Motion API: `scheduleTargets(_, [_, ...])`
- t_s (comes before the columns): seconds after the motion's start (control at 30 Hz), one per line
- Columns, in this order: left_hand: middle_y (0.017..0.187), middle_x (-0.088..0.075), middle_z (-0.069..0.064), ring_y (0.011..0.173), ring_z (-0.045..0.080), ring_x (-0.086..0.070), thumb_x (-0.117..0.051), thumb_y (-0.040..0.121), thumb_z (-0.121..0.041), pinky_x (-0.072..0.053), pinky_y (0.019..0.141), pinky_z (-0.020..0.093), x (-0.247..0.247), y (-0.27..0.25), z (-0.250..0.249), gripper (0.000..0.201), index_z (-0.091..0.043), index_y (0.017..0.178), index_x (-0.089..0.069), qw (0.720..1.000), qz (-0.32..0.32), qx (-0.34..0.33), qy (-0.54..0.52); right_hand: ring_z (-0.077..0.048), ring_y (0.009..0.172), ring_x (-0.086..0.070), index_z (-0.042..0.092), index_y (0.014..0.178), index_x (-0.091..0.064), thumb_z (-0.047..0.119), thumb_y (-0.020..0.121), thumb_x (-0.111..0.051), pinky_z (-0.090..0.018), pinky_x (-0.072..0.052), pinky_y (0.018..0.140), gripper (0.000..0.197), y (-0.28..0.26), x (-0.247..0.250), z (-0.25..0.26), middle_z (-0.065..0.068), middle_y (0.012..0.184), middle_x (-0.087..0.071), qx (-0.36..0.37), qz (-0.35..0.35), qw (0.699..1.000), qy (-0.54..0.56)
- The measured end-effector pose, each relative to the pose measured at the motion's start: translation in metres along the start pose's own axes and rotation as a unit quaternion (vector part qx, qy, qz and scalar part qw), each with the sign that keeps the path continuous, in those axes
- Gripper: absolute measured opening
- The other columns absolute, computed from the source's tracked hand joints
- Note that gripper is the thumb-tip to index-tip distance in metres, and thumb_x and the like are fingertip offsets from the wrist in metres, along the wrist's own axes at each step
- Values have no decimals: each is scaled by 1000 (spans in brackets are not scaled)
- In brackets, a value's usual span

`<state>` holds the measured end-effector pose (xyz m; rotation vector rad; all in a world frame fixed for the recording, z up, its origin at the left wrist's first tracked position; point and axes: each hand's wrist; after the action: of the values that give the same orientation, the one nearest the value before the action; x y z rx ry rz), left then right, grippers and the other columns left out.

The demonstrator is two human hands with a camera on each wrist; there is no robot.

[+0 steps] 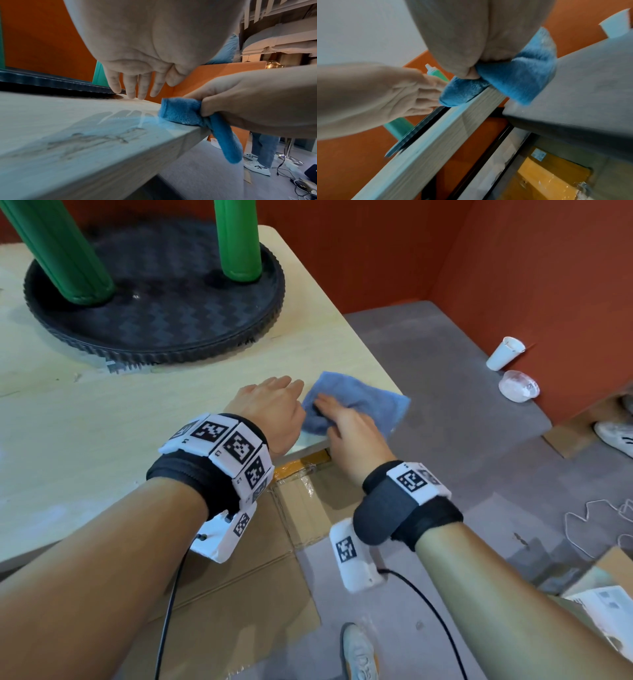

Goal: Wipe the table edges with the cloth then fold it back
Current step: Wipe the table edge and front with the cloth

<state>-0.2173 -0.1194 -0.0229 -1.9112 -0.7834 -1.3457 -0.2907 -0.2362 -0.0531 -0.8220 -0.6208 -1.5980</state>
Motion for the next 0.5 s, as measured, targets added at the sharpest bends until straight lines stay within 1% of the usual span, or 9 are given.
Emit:
scheduleTargets(0.07, [134,-50,9,123,26,-46,-29,98,-19,-36,104,42,-2,-1,0,38,-8,131,-44,1000,-4,-7,-2,-30,138,-32,2,140,-38,-2,93,-34,-35,-24,112,47,2,-2,4,-14,148,-38,-11,-9,999,-35])
scheduleTargets(0.1, [133,-51,9,123,26,-47,-29,98,-19,-36,104,42,-2,-1,1,38,-8,131,-45,1000,-5,-9,-4,-31,137,-32,3,139,-39,-3,93,-34,-34,-23,111,46,0,-6,8,-14,147,-38,-10,-1,999,-44])
scheduleTargets(0.2, [132,-51,9,122,26,-47,-29,98,-20,-36,104,42,-3,-4,3,38,-8,130,-45,1000,1,-11,-4,-27,139,-30,8,141,-39,-1,93,-32,-26,-18,110,49,-6,-8,10,-9,150,-36,3,19,1000,-22])
scheduleTargets(0.23, [135,-49,10,125,26,-45,-29,98,-20,-35,105,42,-2,-5,4,39,-9,132,-44,1000,2,-12,1,-27,141,-29,7,142,-37,-2,93,-32,-28,-19,112,49,-3,-5,6,-9,151,-34,2,4,1000,-18])
scheduleTargets(0.3, [139,-46,10,129,26,-42,-29,99,-21,-34,107,42,-2,-9,8,41,-9,136,-41,1000,1,-13,10,-28,142,-26,4,142,-35,-2,94,-33,-34,-19,115,49,3,-2,3,-11,153,-32,-30,-21,999,-35])
scheduleTargets(0.33, [140,-45,10,130,26,-41,-29,99,-21,-33,108,42,-2,-9,10,41,-9,137,-40,1000,0,-14,13,-28,142,-25,2,142,-34,-2,94,-33,-36,-18,115,49,2,-4,6,-13,152,-31,-35,-16,998,-51])
scheduleTargets(0.43, [141,-44,10,131,26,-40,-29,99,-20,-31,109,41,-1,-12,18,41,-9,137,-40,1000,0,-11,14,-28,142,-24,1,143,-32,-4,93,-34,-37,-18,115,49,-11,-17,22,-14,153,-30,10,24,999,-48])
scheduleTargets(0.47, [141,-44,10,131,26,-40,-29,99,-20,-31,109,41,-1,-13,19,41,-9,137,-40,1000,-2,-12,14,-28,143,-25,1,143,-32,-3,94,-34,-36,-18,115,50,-12,-17,22,-13,153,-30,14,24,999,-39])
scheduleTargets(0.5, [141,-44,10,131,26,-40,-29,99,-20,-32,109,41,-1,-14,20,41,-10,138,-39,1000,-4,-14,14,-27,142,-26,2,143,-33,-3,94,-34,-36,-20,115,49,-8,-12,18,-12,153,-31,-4,14,999,-32])
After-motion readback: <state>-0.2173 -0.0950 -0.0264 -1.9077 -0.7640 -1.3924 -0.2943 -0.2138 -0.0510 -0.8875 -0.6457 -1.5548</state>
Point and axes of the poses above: each hand's wrist, its own y-axis towards the middle knuckle, its own x-axis out of the back of the hand, z = x × y
